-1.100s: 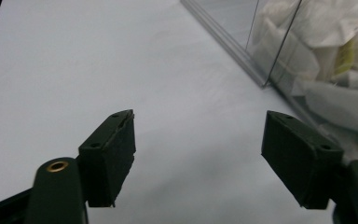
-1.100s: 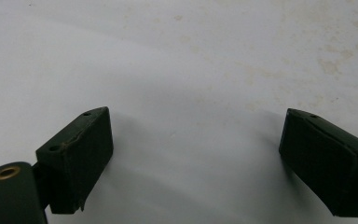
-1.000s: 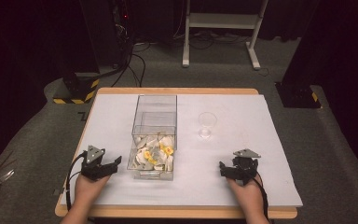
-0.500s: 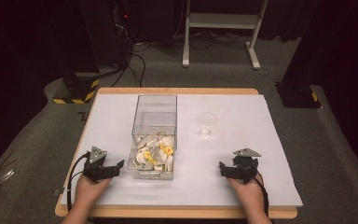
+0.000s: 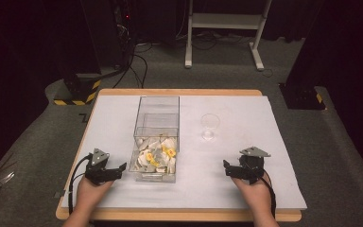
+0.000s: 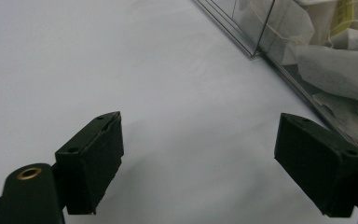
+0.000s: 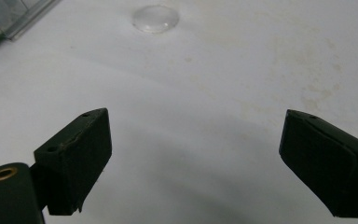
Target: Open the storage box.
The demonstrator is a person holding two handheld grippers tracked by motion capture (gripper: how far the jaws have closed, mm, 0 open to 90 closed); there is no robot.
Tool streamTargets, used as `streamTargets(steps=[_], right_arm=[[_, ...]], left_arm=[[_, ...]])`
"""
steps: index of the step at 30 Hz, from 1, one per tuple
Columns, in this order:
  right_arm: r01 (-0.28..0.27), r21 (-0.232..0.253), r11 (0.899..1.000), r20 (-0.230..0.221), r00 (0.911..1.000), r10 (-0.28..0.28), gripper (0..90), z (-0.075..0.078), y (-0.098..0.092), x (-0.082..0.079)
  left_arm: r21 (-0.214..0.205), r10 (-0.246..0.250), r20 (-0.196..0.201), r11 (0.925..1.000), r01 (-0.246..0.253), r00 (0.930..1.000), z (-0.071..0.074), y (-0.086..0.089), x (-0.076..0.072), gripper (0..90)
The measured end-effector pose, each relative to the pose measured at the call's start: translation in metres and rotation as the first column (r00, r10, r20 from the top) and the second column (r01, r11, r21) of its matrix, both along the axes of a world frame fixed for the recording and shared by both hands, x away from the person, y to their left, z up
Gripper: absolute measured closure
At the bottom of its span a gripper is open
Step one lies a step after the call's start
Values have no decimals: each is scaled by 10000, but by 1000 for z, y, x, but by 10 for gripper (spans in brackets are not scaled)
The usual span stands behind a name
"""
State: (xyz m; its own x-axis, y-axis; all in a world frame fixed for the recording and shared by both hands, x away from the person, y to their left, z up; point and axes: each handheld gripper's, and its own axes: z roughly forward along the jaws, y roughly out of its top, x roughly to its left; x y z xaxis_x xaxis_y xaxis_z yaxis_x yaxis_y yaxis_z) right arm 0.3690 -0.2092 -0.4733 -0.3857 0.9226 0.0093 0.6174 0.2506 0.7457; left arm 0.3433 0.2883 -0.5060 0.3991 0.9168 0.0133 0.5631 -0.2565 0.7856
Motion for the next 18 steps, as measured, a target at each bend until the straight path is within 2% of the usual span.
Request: streamTargets(steps=[8,18], right_arm=[[-362,49,9993,439,9984,359,96,17,12,-3],[-689,41,9976,783,9946,683,100,30,29,-5]], left_arm=[[-258,-5,74,9997,7,10000,0,1,-1,173],[-204,-100,111,9997,102,9999,0,1,-1,168]])
